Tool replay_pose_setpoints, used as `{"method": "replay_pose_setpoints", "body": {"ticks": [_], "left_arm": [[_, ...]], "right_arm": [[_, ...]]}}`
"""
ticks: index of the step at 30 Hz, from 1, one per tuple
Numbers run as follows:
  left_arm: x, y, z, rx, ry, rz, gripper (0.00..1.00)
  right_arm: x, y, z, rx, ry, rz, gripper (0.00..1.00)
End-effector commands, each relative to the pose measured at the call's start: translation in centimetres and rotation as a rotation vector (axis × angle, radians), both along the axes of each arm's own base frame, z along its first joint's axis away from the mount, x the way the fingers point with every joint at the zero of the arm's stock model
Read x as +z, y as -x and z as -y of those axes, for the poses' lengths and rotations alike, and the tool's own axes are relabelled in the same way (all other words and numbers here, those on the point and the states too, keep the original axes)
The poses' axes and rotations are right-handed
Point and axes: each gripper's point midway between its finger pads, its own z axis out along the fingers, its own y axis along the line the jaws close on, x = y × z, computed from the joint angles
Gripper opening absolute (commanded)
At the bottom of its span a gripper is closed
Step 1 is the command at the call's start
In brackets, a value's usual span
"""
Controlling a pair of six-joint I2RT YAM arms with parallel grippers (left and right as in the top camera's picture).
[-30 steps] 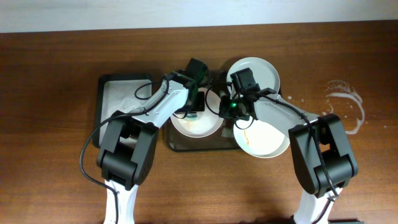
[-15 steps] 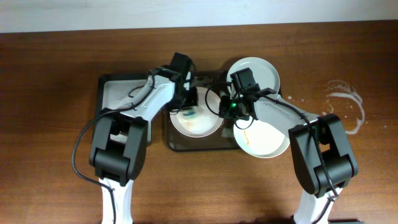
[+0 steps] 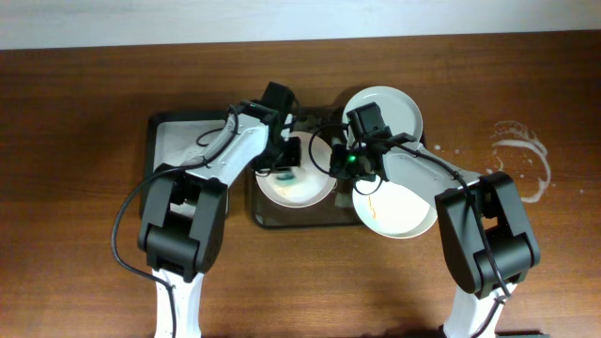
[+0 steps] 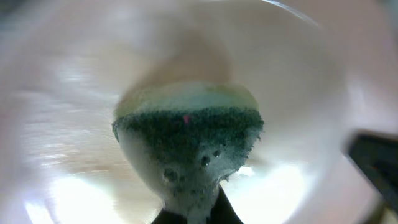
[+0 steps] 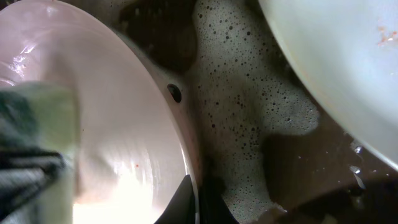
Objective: Clean dirty plates on tray and stack at the side
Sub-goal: 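Scrub the pink plate surface with the sponge in the left gripper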
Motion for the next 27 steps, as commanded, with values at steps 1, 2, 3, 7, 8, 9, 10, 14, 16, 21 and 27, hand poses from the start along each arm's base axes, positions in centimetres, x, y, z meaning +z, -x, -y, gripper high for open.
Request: {"method": "replay_pose_setpoints", "body": {"ticks": [1, 2, 3, 7, 8, 9, 10, 14, 16, 21, 27], "left_arm": [[0.0, 0.6, 2.9, -0.090, 0.110, -0.011, 0.01], [0.0, 0.2, 2.9, -0.088, 0.110, 0.004, 0.00], [0.0, -0.4, 2.8, -0.086, 0.101, 0.031, 0.01], [-0.4, -2.7, 0.6, -0.045, -0.042, 0.138, 0.01], [-0.4, -3.1, -0.2, -0.015, -0.090, 0.155, 0.01], [-0.5, -3.5, -1.1, 0.014, -0.135, 0.172, 0.01], [-0.5, -4.0, -2.2, 0.040, -0.198, 0.199, 0.01], [-0.5, -4.1, -3.9, 0.055, -0.288, 0.213, 0.01], [-0.6, -3.7, -4.1, 0.052, -0.299, 0.194, 0.01], [-1.2, -0.4, -2.5, 0.009, -0.195, 0.041, 0.01], [-0.1, 2.8, 2.7, -0.083, 0.112, -0.109, 0.01]], "right_arm": [[-0.1, -0.3, 0.1, -0.006, 0.003, 0.002, 0.04], [-0.1, -0.3, 0.1, -0.006, 0.003, 0.002, 0.04], [-0.1, -0.3, 0.1, -0.006, 0.003, 0.002, 0.04], [-0.1, -0.3, 0.1, -0.006, 0.003, 0.002, 0.04], [-0.1, -0.3, 0.1, -0.006, 0.003, 0.002, 0.04], [-0.1, -0.3, 0.1, -0.005, 0.003, 0.002, 0.04], [-0.1, -0.3, 0.1, -0.005, 0.003, 0.002, 0.04], [-0.1, -0.3, 0.1, -0.006, 0.003, 0.003, 0.04], [0.0, -0.4, 0.0, -0.006, 0.001, 0.008, 0.04], [0.1, -0.6, 0.0, -0.006, -0.002, 0.015, 0.04], [0.1, -0.5, 0.0, -0.005, -0.002, 0.015, 0.04]]}}
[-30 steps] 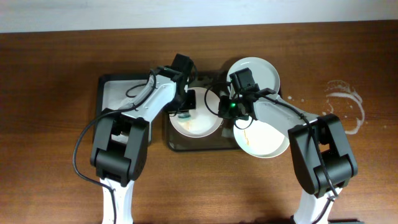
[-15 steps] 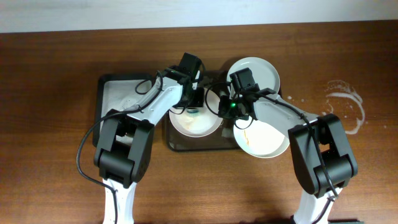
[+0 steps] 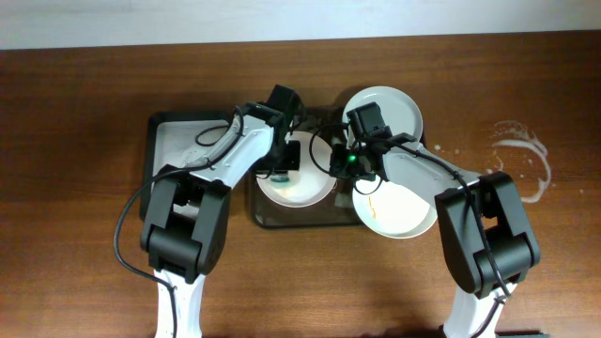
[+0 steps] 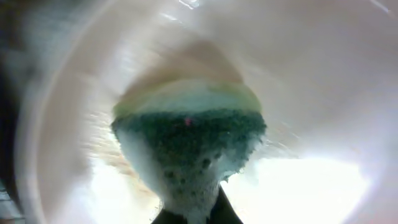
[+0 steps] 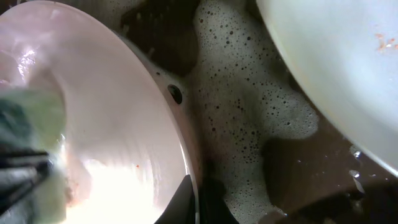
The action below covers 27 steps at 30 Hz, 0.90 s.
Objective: Clean dirty plates on tray and stack at the side
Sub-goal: 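Scrub the pink plate surface with the sponge in the left gripper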
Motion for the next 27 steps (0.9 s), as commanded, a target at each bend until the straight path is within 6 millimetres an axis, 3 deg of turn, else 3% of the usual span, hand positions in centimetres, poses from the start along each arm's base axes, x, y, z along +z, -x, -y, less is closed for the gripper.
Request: {"method": "replay_pose_setpoints", "body": {"ticks": [1, 4, 8, 12, 16, 19, 23, 25, 27], "left_arm": [[0.4, 2.5, 4.6, -0.068, 0.253, -0.130, 0.00], [0.5, 1.9, 5.0, -0.082, 0.269, -0.102, 0.01], [0.6, -0.5, 4.6, -0.074, 0.253, -0.005, 0.01], [-0.1, -3.1, 1.0, 0.046, 0.061, 0.100, 0.01], [-0.3, -4.0, -1.6, 0.079, -0.080, 0.156, 0.01], [-0.5, -3.2, -2.4, 0.080, -0.121, 0.129, 0.01], [-1.5, -0.6, -3.2, 0.067, -0.160, 0.034, 0.01], [-1.5, 0.3, -2.8, 0.060, -0.139, -0.007, 0.01], [-1.5, 1.0, -1.1, 0.046, -0.044, -0.050, 0.01]], "right_arm": [[0.0, -0.4, 0.0, -0.004, -0.002, 0.006, 0.04], [0.0, -0.3, -0.1, -0.004, -0.004, 0.005, 0.04], [0.0, -0.3, -0.1, -0.003, -0.004, 0.006, 0.04], [0.0, -0.3, -0.1, -0.003, -0.004, 0.006, 0.04], [0.0, -0.3, 0.0, -0.004, -0.004, 0.006, 0.04], [0.0, -0.3, 0.0, -0.004, -0.004, 0.006, 0.04], [0.0, -0.3, -0.1, -0.003, -0.005, 0.006, 0.04], [0.0, -0.3, -0.1, -0.003, -0.005, 0.006, 0.04], [0.0, -0.3, -0.1, -0.002, -0.008, 0.005, 0.04]]}}
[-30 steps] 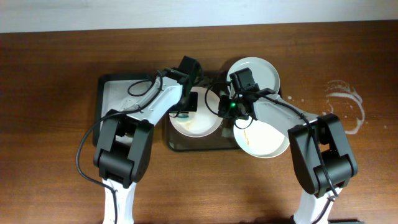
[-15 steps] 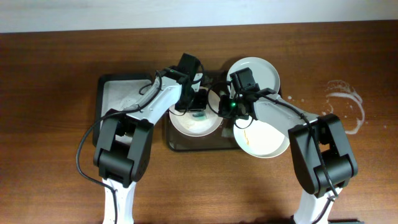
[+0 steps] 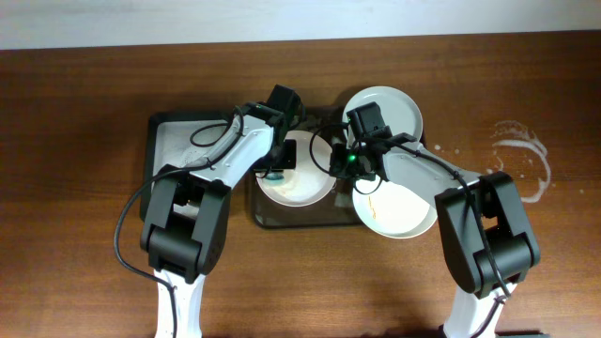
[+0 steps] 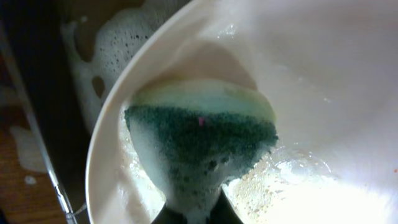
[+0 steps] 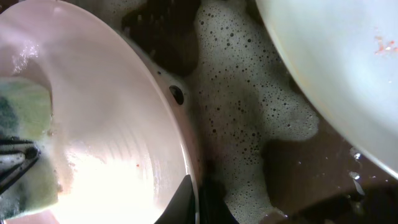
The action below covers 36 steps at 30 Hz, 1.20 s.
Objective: Clean dirty plates on tray and stack at the side
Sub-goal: 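Scrub the pink plate surface with the sponge in the left gripper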
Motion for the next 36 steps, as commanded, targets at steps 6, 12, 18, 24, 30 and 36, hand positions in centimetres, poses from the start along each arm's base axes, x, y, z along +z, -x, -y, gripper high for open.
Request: {"method": "replay_pose_setpoints", "body": {"ticks": [6, 12, 18, 24, 30, 36], "left_arm": [[-0.3, 1.4, 5.6, -0.132, 0.328, -0.084, 0.01], [-0.3, -0.5, 4.7, -0.094, 0.287, -0.013, 0.01], [-1.0, -1.8, 0.1, 0.053, 0.049, 0.055, 0.01], [-1.3, 0.1, 0.1, 0.068, 0.058, -0.030, 0.01], [-0.1, 1.8, 5.3, -0.117, 0.353, -0.115, 0.00], [0.5, 0.5, 6.6, -0.141, 0.422, -0.063, 0.01]], "right_arm": [[0.0, -0.2, -0.2, 0.000, -0.010, 0.001, 0.04], [0.0, -0.2, -0.2, 0.000, -0.010, 0.001, 0.04], [0.0, -0.2, -0.1, -0.001, -0.010, 0.001, 0.04], [0.1, -0.3, -0.2, 0.000, -0.012, 0.004, 0.04], [0.1, -0.2, -0.4, 0.005, -0.021, 0.001, 0.04], [0.1, -0.2, -0.4, 0.006, -0.024, 0.000, 0.04]]}}
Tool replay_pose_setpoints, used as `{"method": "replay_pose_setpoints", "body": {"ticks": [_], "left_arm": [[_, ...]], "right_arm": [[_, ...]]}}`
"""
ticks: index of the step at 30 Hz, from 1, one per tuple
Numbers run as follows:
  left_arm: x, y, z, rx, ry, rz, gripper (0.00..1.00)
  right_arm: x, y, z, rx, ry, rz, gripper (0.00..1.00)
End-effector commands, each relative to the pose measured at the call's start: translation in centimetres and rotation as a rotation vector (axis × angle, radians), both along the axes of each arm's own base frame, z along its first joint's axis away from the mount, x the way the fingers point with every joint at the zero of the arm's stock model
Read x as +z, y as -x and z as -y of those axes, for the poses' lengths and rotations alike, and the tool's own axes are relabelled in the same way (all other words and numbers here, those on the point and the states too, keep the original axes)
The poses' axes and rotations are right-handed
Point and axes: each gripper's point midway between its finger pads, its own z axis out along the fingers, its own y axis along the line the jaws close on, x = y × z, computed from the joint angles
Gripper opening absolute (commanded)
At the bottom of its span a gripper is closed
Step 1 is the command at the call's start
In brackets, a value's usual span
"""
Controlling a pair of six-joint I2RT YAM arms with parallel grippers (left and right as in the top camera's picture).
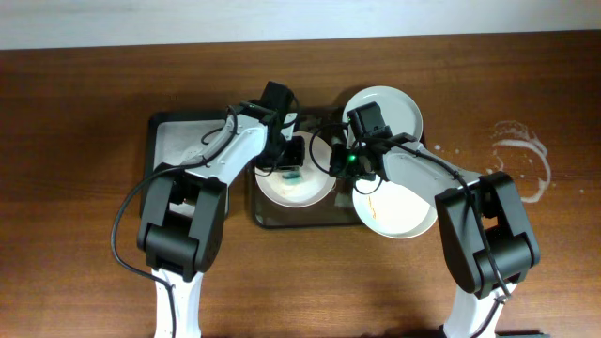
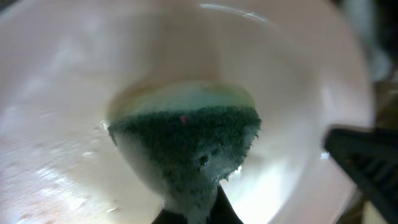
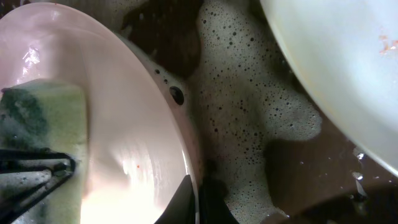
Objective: Clean dirty plates on tray and stack at the side
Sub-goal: 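Scrub the pink plate surface with the sponge in the left gripper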
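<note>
A white plate (image 1: 293, 186) sits tilted in the dark tray of foamy water (image 1: 282, 220). My left gripper (image 1: 287, 158) is shut on a green and yellow sponge (image 2: 185, 142), pressed against the plate's inside (image 2: 74, 93). My right gripper (image 1: 340, 165) is shut on the plate's right rim (image 3: 186, 163). In the right wrist view, the sponge (image 3: 51, 135) lies on the plate's left part. A second plate with orange stains (image 1: 398, 208) lies at the tray's right end, seen again as the stained plate (image 3: 348, 56).
A third white plate (image 1: 387, 105) lies behind the right arm. A grey mat in a black frame (image 1: 177, 143) adjoins the tray on the left. Spilled water (image 1: 518, 158) marks the table at far right. Foam (image 3: 249, 124) covers the tray's water.
The sponge has moved from the plate's left rim back toward its middle, nearer to my right gripper. The right gripper keeps its hold on the rim, unmoved.
The sponge was first pressed on the plate's middle, then further left, then at the left rim with tray foam showing beside it, and now is back at the middle. My right gripper held the plate's rim at every moment.
</note>
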Motion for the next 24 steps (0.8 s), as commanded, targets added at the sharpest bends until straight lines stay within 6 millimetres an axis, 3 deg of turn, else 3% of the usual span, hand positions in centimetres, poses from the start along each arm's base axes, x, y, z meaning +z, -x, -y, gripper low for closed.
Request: {"method": "replay_pose_setpoints", "body": {"ticks": [1, 5, 8, 13, 17, 20, 24], "left_arm": [[0.0, 0.2, 2.6, -0.066, 0.135, -0.002, 0.01], [0.8, -1.8, 3.6, -0.070, 0.184, 0.086, 0.01], [0.1, -3.5, 1.7, 0.041, 0.067, 0.135, 0.01], [-0.9, -4.1, -2.0, 0.098, -0.145, 0.175, 0.01], [-1.6, -2.5, -4.8, 0.111, -0.293, 0.122, 0.01], [-2.1, 0.9, -5.8, 0.177, -0.327, -0.031, 0.01], [-1.8, 4.5, -3.4, 0.138, -0.189, -0.212, 0.01]], "right_arm": [[0.1, -0.2, -0.3, 0.002, -0.018, 0.001, 0.04], [0.1, -0.2, -0.3, 0.001, -0.018, 0.001, 0.04], [0.1, -0.2, -0.3, 0.001, -0.018, 0.001, 0.04], [0.1, -0.3, -0.3, 0.001, -0.018, 0.001, 0.04], [0.1, -0.3, -0.3, 0.001, -0.020, 0.004, 0.04], [0.2, -0.4, -0.3, 0.001, -0.021, 0.008, 0.04], [0.3, -0.6, -0.4, 0.002, -0.025, 0.018, 0.04]]}}
